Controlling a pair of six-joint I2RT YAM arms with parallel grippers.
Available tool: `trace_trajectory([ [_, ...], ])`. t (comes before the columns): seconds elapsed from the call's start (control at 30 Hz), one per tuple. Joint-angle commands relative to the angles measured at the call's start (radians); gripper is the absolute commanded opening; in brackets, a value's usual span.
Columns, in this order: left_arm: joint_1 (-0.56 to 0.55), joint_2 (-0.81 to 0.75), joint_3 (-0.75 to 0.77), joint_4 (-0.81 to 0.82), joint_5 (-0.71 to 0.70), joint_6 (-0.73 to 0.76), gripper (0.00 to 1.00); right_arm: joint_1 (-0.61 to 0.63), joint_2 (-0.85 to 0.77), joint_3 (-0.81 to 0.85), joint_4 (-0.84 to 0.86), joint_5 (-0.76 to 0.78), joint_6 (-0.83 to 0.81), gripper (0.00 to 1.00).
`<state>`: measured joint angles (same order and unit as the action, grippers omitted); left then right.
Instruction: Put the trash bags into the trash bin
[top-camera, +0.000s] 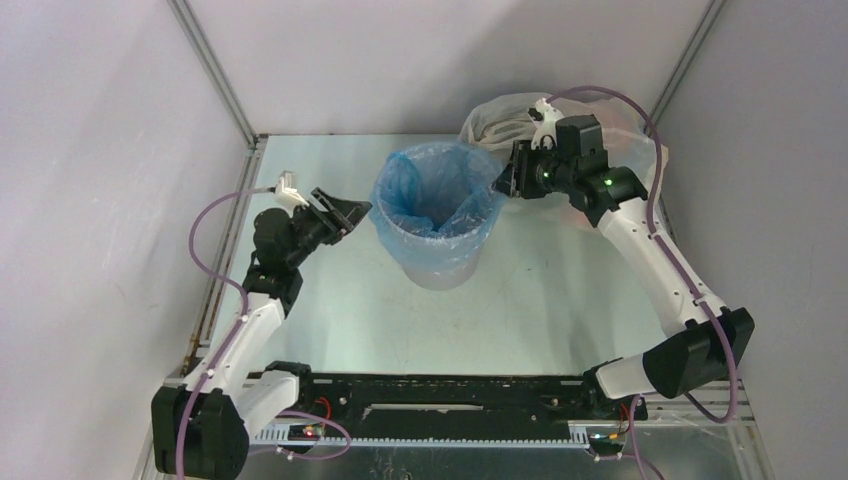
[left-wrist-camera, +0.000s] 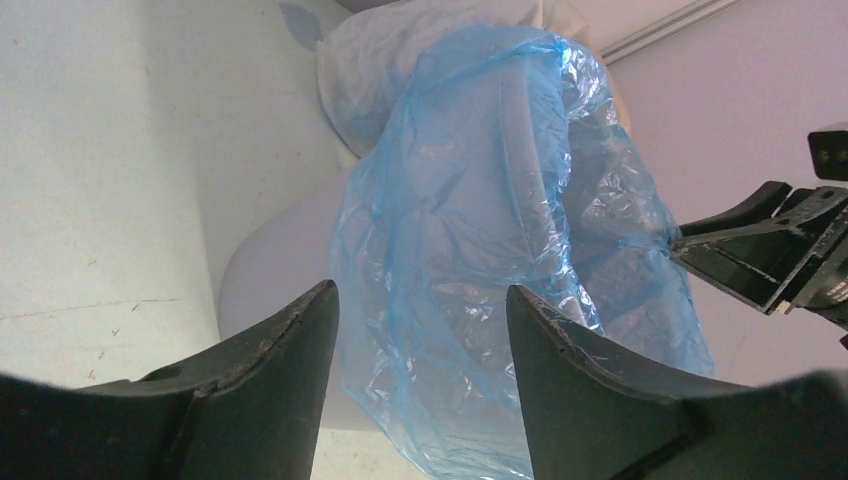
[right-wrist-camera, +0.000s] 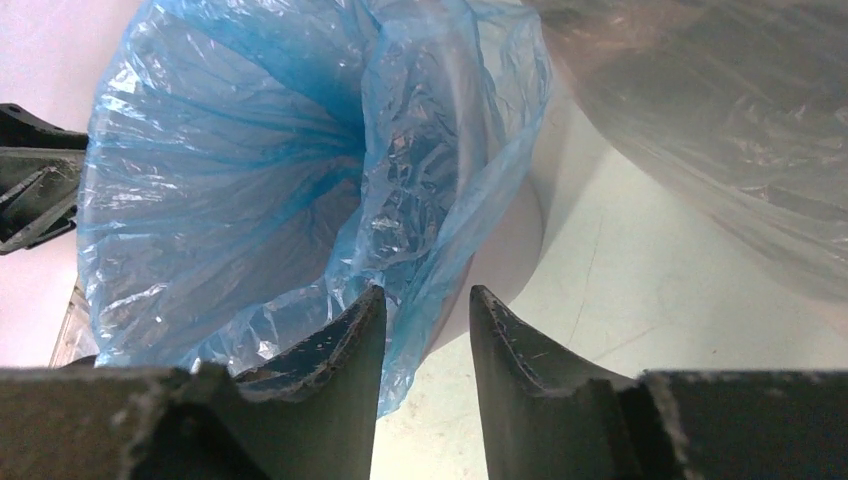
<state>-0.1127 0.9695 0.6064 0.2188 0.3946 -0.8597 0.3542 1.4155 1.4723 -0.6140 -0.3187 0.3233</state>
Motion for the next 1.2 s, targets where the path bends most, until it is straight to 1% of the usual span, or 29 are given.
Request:
trace_trajectory([
  [0.0,0.009,-0.007,0.002,0.069,0.036,-0.024,0.68,-0.005,-0.003,-0.009,0.016,-0.022,-0.014,0.35],
  [0.1,0.010,0.000,-0.002,0.083,0.041,-0.031,0.68,-0.019,-0.020,-0.025,0.023,-0.033,-0.013,0.15],
  [0.13,0.009,0.000,-0.002,0.087,0.043,-0.032,0.68,-0.024,-0.030,-0.033,0.028,-0.037,-0.011,0.11],
  [0.17,0.009,0.003,-0.002,0.091,0.047,-0.032,0.68,-0.029,-0.037,-0.041,0.033,-0.038,-0.009,0.10],
  [0.3,0.009,0.042,0.000,0.123,0.086,-0.047,0.68,-0.053,-0.056,-0.061,0.037,-0.050,-0.012,0.09],
  [0.4,0.010,0.080,-0.010,0.198,0.123,-0.087,0.68,-0.063,-0.054,-0.068,0.033,-0.058,-0.019,0.10],
  [0.43,0.010,0.092,-0.014,0.220,0.134,-0.101,0.68,-0.066,-0.053,-0.070,0.031,-0.057,-0.020,0.12],
  [0.53,0.010,0.121,-0.024,0.277,0.159,-0.134,0.68,-0.072,-0.052,-0.077,0.031,-0.059,-0.024,0.22],
  [0.57,0.010,0.129,-0.025,0.290,0.165,-0.141,0.68,-0.075,-0.055,-0.080,0.032,-0.061,-0.025,0.22],
  [0.6,0.009,0.136,-0.025,0.300,0.171,-0.148,0.68,-0.077,-0.057,-0.085,0.035,-0.064,-0.027,0.20],
  [0.63,0.009,0.142,-0.025,0.308,0.176,-0.153,0.66,-0.080,-0.059,-0.089,0.039,-0.070,-0.027,0.14],
  [0.7,0.008,0.151,-0.028,0.328,0.180,-0.164,0.61,-0.084,-0.061,-0.094,0.043,-0.077,-0.027,0.06],
  [0.73,0.009,0.156,-0.029,0.339,0.182,-0.171,0.55,-0.086,-0.061,-0.096,0.045,-0.078,-0.025,0.04],
  [0.87,0.008,0.176,-0.031,0.386,0.195,-0.191,0.31,-0.093,-0.060,-0.118,0.056,-0.079,-0.020,0.03],
  [0.93,0.008,0.183,-0.031,0.396,0.197,-0.194,0.23,-0.093,-0.056,-0.137,0.065,-0.076,-0.018,0.03],
  [1.07,-0.002,0.199,-0.031,0.407,0.196,-0.190,0.10,-0.093,-0.044,-0.202,0.107,-0.078,-0.005,0.03],
  [1.17,-0.016,0.218,-0.031,0.412,0.191,-0.184,0.05,-0.087,-0.035,-0.270,0.171,-0.089,0.021,0.04],
])
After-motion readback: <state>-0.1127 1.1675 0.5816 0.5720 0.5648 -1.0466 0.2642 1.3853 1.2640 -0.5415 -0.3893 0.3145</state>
